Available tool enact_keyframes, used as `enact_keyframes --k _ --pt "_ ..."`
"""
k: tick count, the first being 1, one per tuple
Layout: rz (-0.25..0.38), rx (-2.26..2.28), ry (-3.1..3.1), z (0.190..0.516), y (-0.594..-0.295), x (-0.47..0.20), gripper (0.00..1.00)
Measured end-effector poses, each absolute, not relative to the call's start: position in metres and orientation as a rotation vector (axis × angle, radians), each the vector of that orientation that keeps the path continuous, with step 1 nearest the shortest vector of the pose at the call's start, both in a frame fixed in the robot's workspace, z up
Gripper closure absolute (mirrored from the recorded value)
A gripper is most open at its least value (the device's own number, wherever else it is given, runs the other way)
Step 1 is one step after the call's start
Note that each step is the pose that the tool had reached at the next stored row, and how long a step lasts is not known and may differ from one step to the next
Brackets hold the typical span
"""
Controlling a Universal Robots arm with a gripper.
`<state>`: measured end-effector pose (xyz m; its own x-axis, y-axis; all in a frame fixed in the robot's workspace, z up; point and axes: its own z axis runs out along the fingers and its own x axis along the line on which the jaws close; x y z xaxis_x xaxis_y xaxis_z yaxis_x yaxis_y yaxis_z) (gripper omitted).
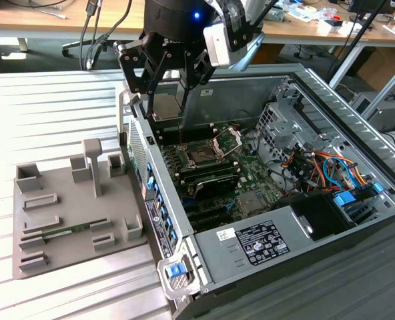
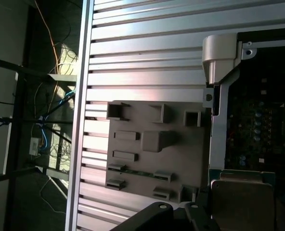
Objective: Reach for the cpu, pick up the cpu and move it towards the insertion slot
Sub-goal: 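Pick up the cpu and move it towards the insertion slot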
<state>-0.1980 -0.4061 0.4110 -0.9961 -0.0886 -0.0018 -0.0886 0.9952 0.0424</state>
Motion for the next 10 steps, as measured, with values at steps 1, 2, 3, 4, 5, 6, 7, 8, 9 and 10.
enact_keyframes --k 1,2,3,4,5,6,7,8,9,10 --pt "-0.067 0.139 -3.138 0.411 -0.4061 -0.1968 0.45" --pt "-0.067 0.139 -3.138 0.411 -0.4062 -0.1961 0.45" --pt "-0.067 0.139 -3.138 0.411 -0.4062 -0.1956 0.45" --pt "-0.067 0.139 -3.138 0.411 -0.4061 -0.1947 0.45" --pt "-0.067 0.139 -3.138 0.411 -0.4062 -0.1937 0.45" --pt "-0.066 0.139 -3.138 0.411 -0.4062 -0.1932 0.45" --pt "-0.067 0.139 -3.138 0.411 -0.4061 -0.1926 0.45" --pt "-0.067 0.139 -3.138 0.411 -0.4061 -0.1915 0.45" --pt "-0.067 0.139 -3.138 0.411 -0.4061 -0.1909 0.45" --pt "-0.067 0.139 -3.138 0.411 -0.4061 -0.1903 0.45"
